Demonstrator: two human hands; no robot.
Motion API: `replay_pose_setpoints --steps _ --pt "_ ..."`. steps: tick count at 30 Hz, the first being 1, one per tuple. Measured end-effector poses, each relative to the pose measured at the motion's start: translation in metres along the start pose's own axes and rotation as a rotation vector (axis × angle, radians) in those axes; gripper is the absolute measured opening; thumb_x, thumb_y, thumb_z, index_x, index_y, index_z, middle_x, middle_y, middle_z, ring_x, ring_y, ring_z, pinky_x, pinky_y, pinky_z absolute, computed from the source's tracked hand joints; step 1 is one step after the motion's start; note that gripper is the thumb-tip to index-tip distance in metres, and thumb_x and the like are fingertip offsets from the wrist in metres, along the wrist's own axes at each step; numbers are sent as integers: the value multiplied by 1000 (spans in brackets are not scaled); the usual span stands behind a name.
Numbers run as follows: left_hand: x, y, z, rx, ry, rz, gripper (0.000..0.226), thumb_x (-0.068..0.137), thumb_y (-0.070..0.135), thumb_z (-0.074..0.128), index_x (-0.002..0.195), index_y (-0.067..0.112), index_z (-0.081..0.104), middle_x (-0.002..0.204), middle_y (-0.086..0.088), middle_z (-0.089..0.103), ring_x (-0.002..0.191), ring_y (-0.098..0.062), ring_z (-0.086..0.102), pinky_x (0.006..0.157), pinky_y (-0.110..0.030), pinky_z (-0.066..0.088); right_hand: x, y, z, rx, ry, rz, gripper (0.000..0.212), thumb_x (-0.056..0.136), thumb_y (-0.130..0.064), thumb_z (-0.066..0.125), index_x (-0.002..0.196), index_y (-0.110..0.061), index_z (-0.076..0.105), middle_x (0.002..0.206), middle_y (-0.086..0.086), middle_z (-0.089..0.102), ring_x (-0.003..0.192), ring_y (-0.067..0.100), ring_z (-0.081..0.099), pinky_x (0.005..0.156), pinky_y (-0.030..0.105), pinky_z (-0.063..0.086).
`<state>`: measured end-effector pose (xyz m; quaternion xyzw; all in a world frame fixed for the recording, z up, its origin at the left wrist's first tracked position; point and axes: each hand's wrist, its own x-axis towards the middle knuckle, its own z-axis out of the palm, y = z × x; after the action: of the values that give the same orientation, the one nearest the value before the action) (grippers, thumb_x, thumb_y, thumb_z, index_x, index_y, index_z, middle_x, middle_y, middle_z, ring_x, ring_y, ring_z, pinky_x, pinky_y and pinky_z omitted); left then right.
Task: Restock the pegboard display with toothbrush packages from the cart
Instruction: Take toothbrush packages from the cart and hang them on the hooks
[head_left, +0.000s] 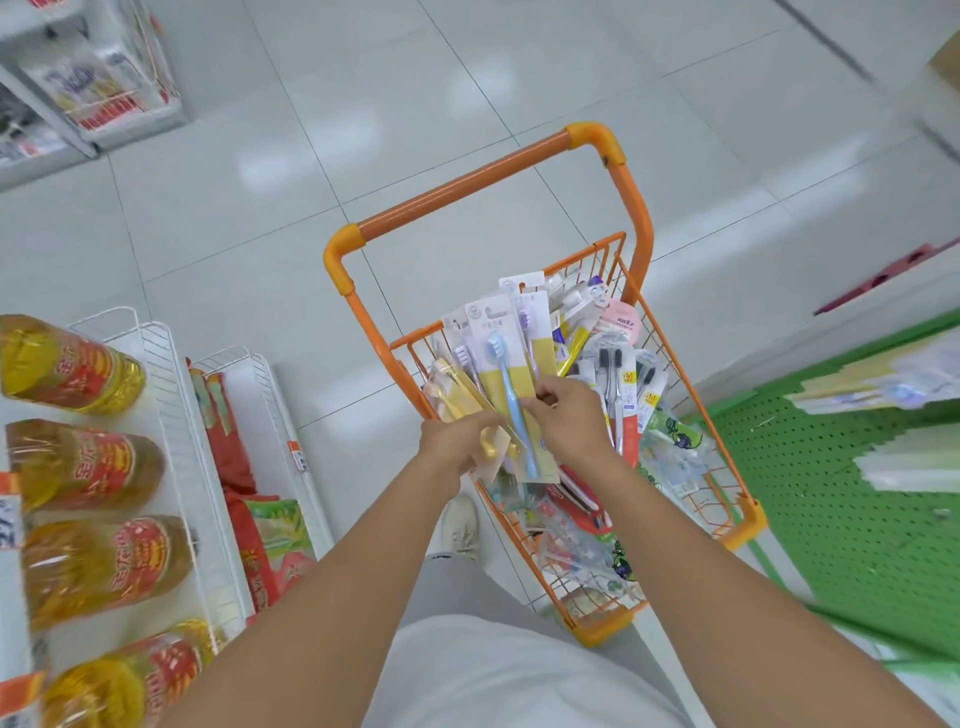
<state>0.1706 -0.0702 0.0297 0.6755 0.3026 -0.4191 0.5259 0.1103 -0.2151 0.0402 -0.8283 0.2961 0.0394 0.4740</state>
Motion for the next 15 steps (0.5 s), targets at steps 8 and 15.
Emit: replay_pose_setpoints --steps 8,15 --pt "-7 14 14 -119 19 -9 90 59 17 89 137 10 45 111 -12 68 81 -22 70 47 -25 53 -10 2 -17 72 24 -1 36 92 -11 69 63 -5 48 62 4 42 58 14 35 53 24 28" --pt "-33 18 10 -223 -76 -120 17 80 10 72 94 12 64 68 -4 64 52 -14 60 43 -21 47 -23 5 -25 143 9 1 33 93 -10 68 65 -2 51 63 9 43 53 7 36 52 17 31"
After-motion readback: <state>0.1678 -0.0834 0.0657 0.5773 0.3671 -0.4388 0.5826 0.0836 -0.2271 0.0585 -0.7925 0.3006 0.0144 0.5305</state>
